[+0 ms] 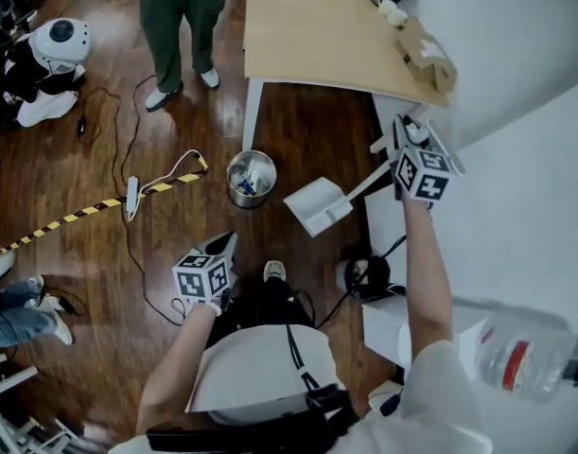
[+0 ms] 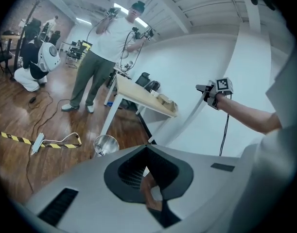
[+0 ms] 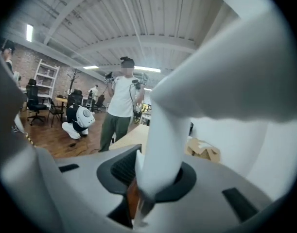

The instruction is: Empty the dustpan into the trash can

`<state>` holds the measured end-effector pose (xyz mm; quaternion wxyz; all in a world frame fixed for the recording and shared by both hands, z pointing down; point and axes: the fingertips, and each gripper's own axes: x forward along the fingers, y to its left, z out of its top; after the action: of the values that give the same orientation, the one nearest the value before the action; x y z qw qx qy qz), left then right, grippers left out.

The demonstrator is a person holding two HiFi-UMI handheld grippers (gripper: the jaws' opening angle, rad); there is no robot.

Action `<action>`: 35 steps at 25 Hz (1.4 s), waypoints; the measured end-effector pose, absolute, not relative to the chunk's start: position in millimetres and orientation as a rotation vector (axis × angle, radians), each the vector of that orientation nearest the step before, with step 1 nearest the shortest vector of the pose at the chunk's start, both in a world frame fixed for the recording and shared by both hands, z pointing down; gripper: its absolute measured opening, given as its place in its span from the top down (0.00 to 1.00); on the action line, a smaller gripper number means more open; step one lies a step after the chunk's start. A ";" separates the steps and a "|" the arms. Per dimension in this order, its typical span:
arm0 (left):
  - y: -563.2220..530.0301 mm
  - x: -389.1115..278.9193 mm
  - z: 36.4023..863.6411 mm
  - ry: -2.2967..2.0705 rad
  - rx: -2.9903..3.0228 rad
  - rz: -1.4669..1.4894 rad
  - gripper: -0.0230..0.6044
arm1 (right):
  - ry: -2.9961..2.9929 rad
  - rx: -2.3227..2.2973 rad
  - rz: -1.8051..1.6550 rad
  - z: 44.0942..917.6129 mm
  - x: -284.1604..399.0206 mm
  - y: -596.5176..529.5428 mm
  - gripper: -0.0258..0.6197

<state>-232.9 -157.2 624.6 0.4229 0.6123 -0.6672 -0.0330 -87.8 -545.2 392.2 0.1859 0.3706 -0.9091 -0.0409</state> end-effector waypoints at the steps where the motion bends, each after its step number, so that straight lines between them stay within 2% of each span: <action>1: -158.0 -231.1 626.5 -1.659 1.537 -0.072 0.97 | -2.542 1.092 -0.097 401.8 -80.3 -550.1 0.81; 13: -154.8 -193.7 662.3 -1.534 1.562 0.053 0.97 | -2.328 1.552 0.096 588.8 34.7 -542.1 0.81; 21: -133.1 -194.2 691.6 -1.512 1.526 0.131 0.97 | -2.251 1.736 0.125 683.0 70.0 -474.8 0.79; 33: -134.2 -173.0 705.9 -1.428 1.587 0.182 0.97 | -2.162 1.843 0.231 721.4 106.8 -392.7 0.76; 35: -139.8 -165.6 704.6 -1.407 1.611 0.187 0.97 | -2.133 1.868 0.273 728.3 116.7 -381.8 0.70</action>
<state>-165.6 -139.8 704.6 0.4769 0.6594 -0.5761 0.0766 116.7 -381.8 728.3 0.1459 0.6488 -0.7408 0.0948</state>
